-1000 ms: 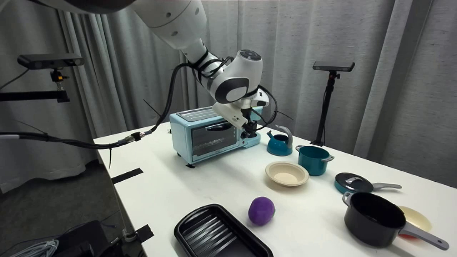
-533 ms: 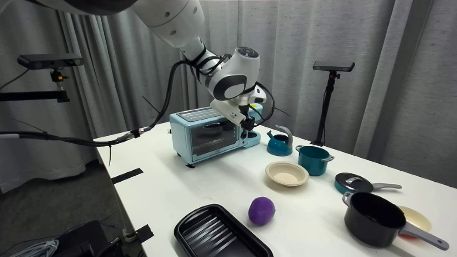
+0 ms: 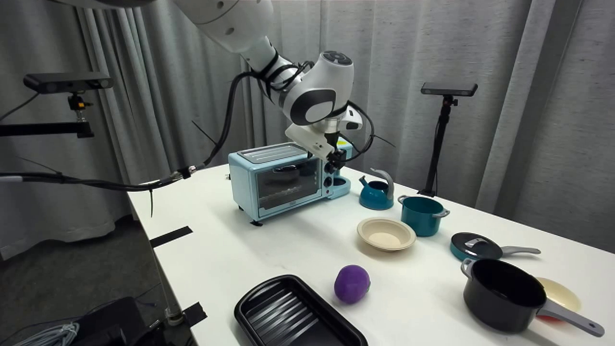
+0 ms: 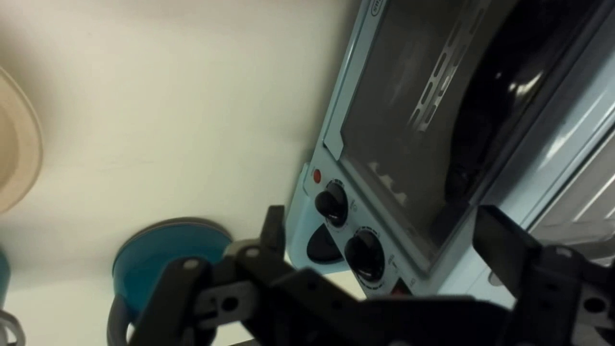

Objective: Close the toaster oven.

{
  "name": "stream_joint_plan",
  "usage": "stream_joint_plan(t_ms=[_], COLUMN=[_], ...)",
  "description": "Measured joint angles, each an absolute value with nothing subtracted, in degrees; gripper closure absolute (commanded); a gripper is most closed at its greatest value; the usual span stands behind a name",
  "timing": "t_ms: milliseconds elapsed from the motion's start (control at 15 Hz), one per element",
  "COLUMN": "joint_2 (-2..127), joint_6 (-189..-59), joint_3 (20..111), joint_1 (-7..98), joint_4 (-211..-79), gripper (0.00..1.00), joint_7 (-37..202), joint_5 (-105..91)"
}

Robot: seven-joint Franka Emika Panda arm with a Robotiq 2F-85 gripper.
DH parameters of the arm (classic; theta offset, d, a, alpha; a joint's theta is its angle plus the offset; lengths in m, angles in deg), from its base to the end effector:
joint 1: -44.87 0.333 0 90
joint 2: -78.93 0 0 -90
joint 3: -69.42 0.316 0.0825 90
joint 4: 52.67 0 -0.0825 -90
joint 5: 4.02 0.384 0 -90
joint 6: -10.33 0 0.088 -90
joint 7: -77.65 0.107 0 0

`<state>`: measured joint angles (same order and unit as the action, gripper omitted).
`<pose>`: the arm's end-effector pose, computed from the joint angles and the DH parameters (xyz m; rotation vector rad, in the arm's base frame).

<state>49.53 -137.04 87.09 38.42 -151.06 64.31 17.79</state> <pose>0.6915 0.1032 0.3387 -2.7048 -0.1035 -0.4861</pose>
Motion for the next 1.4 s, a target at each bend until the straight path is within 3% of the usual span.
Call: stream_joint_plan(t_ms=[667,1400], joint_2=[56.94,67.42], joint_6=[-133.49,-133.76], joint_3=[85.61,82.82], joint_1=[39.7,44.09], joint_4=[-153.23,-165.08], gripper=[0.0,0.0], joint_7=[64.28,64.32], joint_5=[17.48,15.54])
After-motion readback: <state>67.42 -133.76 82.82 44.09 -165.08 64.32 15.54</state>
